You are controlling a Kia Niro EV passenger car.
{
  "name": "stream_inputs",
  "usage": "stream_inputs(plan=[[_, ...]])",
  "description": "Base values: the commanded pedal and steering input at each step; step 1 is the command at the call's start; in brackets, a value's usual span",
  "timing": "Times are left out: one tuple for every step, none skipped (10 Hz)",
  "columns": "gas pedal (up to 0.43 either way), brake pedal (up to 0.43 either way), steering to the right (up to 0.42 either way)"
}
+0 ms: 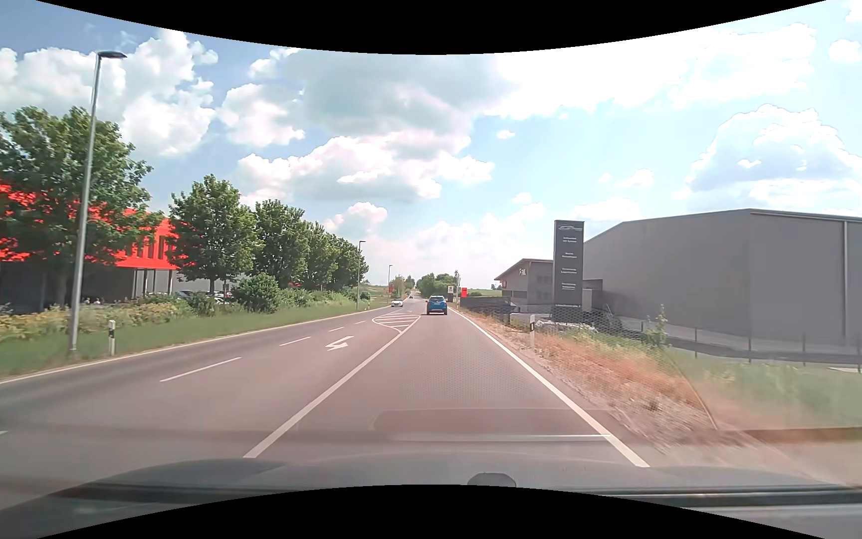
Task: Follow the waypoints while adhering to traffic rules and regulations
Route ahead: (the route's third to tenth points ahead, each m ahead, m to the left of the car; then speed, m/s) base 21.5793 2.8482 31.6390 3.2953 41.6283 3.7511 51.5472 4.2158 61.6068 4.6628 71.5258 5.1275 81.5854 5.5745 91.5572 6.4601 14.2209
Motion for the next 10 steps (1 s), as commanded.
stream_inputs(plan=[[0.22, 0.0, -0.004], [0.22, 0.0, -0.004], [0.22, 0.0, -0.003], [0.22, 0.0, -0.003], [0.22, 0.0, -0.003], [0.22, 0.0, -0.004], [0.22, 0.0, -0.005], [0.209, 0.0, -0.006], [0.197, 0.0, -0.006], [0.189, 0.0, -0.006]])
